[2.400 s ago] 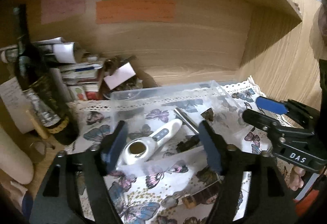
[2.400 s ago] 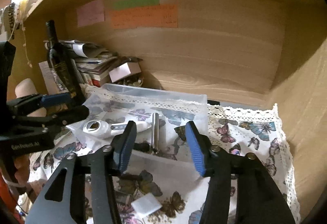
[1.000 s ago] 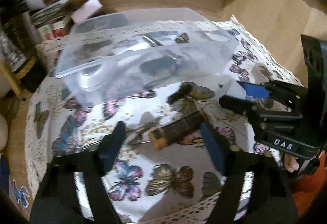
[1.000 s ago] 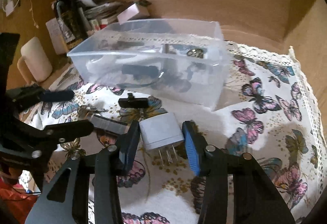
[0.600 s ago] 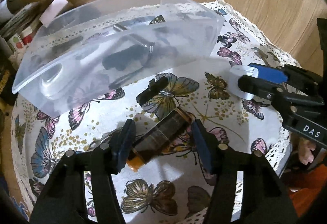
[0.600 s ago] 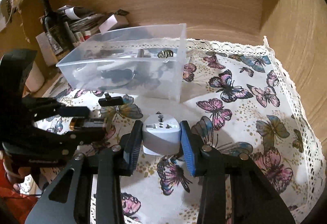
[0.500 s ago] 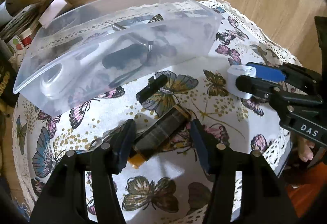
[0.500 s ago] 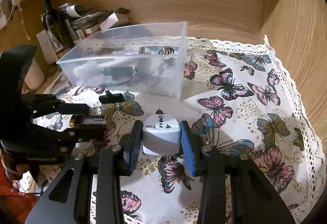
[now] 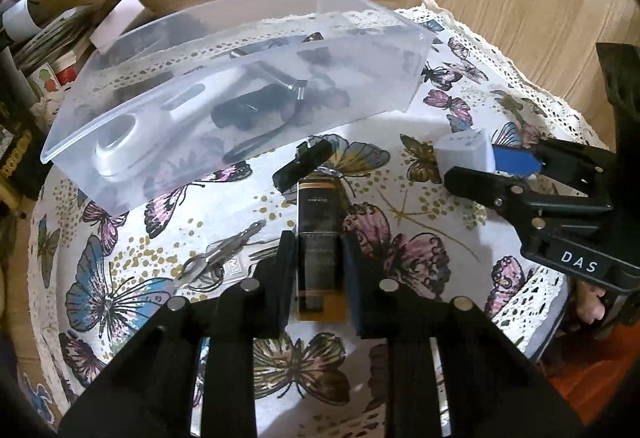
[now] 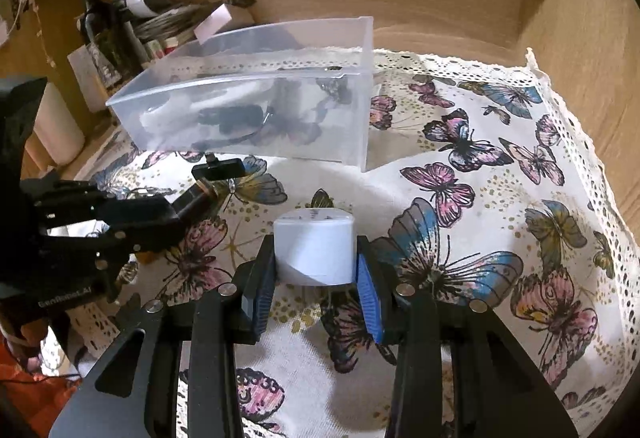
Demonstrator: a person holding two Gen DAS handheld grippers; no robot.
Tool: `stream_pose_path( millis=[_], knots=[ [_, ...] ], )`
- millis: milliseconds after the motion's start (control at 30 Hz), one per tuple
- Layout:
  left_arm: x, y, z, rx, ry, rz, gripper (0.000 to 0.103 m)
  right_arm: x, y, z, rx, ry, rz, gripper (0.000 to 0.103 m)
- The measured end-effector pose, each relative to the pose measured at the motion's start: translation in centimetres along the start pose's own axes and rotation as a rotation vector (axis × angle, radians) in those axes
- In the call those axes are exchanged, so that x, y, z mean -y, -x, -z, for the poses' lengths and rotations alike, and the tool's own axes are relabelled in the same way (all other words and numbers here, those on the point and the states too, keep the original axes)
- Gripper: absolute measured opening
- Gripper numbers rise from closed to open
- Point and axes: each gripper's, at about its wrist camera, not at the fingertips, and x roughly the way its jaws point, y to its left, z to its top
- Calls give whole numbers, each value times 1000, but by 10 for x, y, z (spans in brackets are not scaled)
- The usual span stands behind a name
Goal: Organize rigid objects
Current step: 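Grasp the gold-brown cylinder with the left tool while the right tool grasps the white plug adapter, then place the cylinder into the box while the right tool drops the plug adapter in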
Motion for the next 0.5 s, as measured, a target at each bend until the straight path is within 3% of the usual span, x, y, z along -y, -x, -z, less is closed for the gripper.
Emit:
stream_pose_path(
  millis=[500],
  knots=[
    [-18, 51, -11, 170, 81, -14, 23, -13, 21, -21, 112, 12, -10, 34]
  ],
)
